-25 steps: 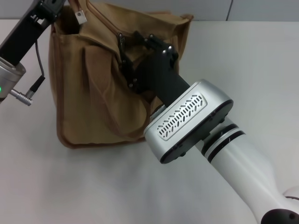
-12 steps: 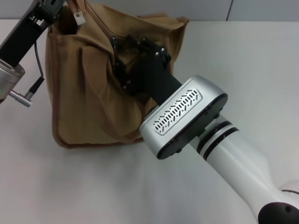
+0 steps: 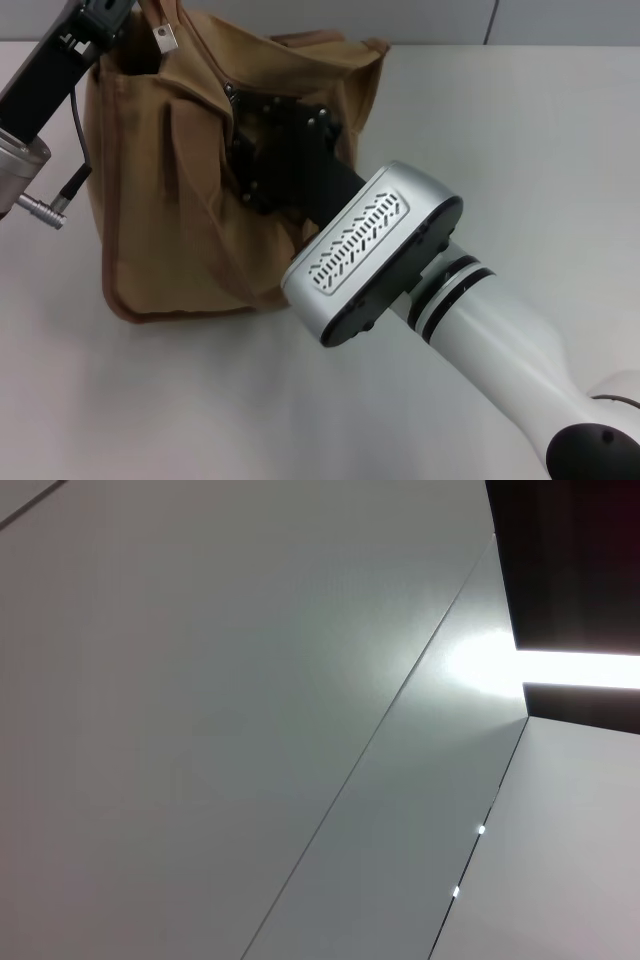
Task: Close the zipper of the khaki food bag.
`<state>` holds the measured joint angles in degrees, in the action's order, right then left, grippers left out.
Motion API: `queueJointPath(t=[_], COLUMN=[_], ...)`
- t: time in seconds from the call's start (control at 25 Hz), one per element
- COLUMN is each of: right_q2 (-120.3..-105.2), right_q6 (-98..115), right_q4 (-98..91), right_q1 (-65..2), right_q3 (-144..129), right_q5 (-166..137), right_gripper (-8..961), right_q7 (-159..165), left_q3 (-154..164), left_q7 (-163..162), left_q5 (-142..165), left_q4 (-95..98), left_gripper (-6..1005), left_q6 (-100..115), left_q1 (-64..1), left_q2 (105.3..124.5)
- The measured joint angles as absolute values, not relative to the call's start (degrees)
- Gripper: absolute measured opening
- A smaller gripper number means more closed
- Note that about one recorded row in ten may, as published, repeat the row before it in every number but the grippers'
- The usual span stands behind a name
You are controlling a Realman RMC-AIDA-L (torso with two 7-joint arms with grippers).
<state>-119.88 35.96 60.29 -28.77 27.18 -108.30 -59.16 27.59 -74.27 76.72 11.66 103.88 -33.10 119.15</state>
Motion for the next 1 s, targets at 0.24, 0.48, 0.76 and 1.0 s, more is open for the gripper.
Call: queueJointPath(t=[0.24, 0.48, 0.76, 1.0], right_q2=[-119.89, -119.89, -119.83, -119.67], right_q6=[35.66, 36.08, 37.08, 43.06], right_q4=[60.21, 59.76, 60.91, 63.23], right_q1=[-28.78, -28.65, -27.07, -22.66], right_q3=[27.48, 27.89, 27.93, 27.72], right_q5=[-109.09, -109.15, -109.21, -109.30], right_gripper=[225, 21, 55, 166], right_q7=[-59.12, -59.05, -59.11, -59.32], left_q3=[27.44, 27.33, 27.33, 27.27], left_q7=[-74.26, -74.26, -74.26, -74.31], left_q5=[76.72, 76.71, 76.70, 76.58], left_q4=[11.77, 11.88, 11.98, 11.98], left_gripper=[59, 61, 63, 65], left_q6=[103.99, 104.01, 104.03, 104.63], left_q1=[-33.13, -33.03, -33.04, -33.35], left_q2=[119.12, 119.05, 118.99, 119.06])
